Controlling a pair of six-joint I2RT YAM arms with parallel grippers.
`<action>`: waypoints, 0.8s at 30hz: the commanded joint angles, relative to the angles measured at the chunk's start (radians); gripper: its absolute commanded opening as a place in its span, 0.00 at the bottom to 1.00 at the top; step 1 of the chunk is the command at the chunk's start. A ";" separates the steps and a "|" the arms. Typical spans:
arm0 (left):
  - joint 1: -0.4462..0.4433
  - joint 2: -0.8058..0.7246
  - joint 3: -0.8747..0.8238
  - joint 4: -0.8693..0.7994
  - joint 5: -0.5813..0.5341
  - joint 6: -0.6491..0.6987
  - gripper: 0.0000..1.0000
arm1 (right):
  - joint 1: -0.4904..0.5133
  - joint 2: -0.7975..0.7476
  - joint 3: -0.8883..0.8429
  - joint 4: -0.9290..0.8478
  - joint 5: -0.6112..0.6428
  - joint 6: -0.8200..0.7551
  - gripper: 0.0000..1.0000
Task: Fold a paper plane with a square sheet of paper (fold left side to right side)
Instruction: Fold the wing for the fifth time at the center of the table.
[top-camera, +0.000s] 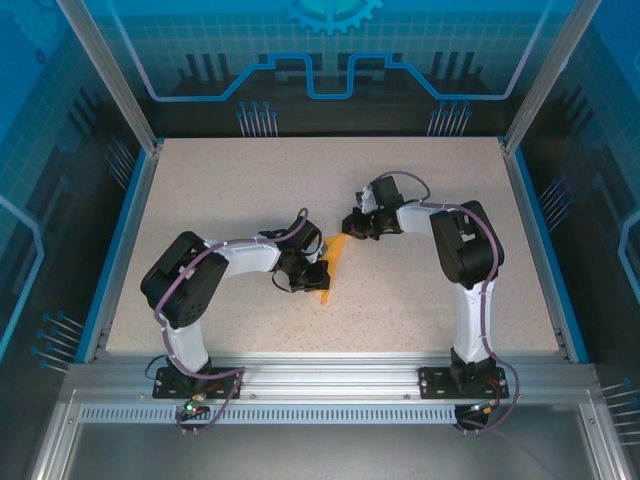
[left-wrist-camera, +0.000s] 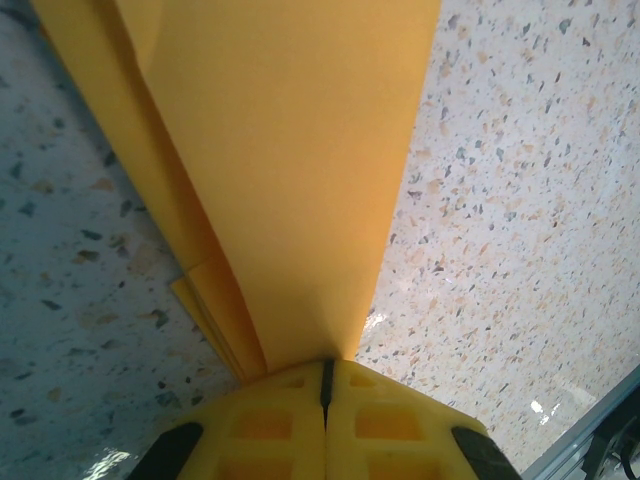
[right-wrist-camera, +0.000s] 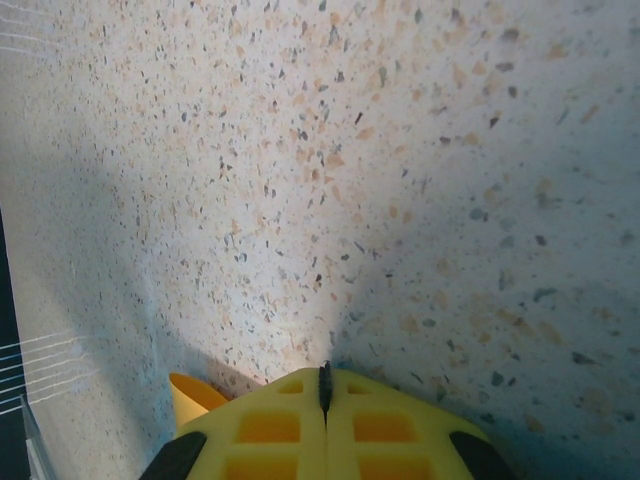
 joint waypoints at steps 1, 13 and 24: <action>-0.023 0.070 -0.041 -0.146 -0.075 0.002 0.07 | -0.037 -0.034 0.019 0.005 0.063 -0.032 0.00; -0.026 0.054 -0.045 -0.140 -0.087 -0.008 0.07 | 0.055 -0.356 -0.278 0.059 0.055 0.008 0.00; -0.026 0.045 -0.051 -0.135 -0.088 -0.011 0.07 | 0.180 -0.265 -0.329 0.181 0.012 0.114 0.00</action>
